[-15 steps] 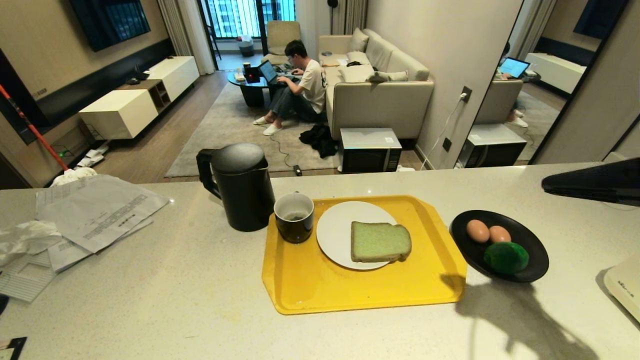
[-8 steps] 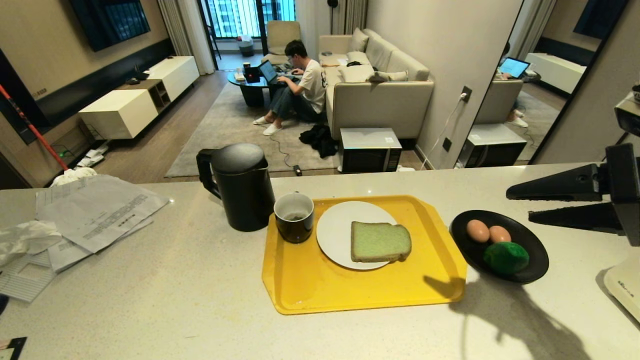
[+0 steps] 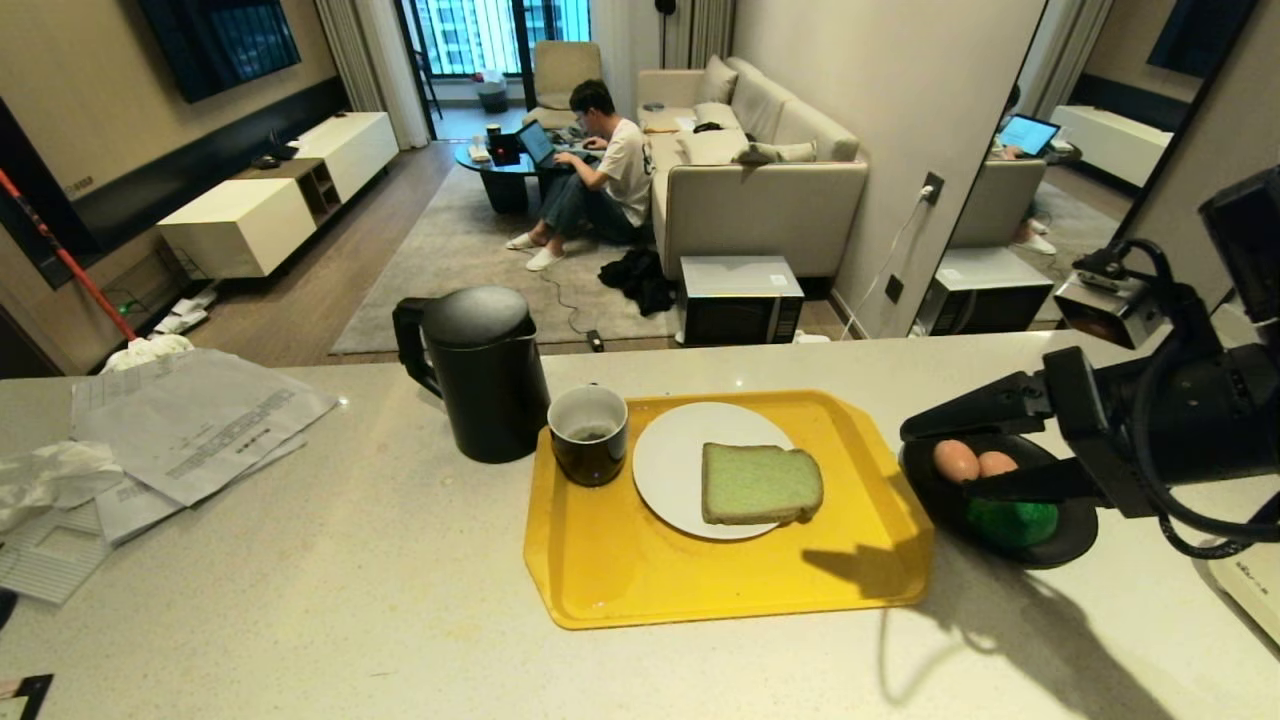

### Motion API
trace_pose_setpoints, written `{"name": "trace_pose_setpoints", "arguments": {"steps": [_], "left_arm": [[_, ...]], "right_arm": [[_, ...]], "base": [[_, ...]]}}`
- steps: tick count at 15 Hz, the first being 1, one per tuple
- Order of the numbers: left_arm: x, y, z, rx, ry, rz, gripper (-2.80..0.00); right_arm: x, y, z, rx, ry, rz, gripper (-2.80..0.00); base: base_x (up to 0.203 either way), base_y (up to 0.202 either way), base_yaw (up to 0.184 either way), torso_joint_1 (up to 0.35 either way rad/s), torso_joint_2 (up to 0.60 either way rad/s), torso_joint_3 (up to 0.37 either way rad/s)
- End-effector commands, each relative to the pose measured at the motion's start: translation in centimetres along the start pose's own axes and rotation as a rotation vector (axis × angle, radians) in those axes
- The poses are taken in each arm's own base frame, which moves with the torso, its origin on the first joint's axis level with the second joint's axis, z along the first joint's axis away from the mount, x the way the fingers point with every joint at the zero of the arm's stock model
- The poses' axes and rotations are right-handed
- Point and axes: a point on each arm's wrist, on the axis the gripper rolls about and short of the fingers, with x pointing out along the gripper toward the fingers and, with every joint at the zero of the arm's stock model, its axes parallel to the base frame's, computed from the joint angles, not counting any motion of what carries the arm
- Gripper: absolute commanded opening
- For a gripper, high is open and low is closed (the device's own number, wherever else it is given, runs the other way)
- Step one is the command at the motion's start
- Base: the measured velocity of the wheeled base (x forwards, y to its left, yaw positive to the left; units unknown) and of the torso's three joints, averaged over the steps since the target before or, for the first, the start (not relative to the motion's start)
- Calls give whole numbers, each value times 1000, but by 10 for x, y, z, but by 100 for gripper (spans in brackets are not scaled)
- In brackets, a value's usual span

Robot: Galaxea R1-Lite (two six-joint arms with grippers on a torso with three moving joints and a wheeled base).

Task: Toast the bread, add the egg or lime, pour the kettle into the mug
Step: Pick up the bread slice

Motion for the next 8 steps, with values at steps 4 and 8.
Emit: {"name": "trace_pose_setpoints", "arguments": {"steps": [4,8], "left_arm": [[0,0,0,0,0,1,-280],[0,0,0,0,0,1,-280]], "right_arm": [[64,-23,26,10,52,7,0],[85,-49,44,25,98,118,0]], "base": [[0,0,0,0,0,0],[0,0,0,0,0,0]]}}
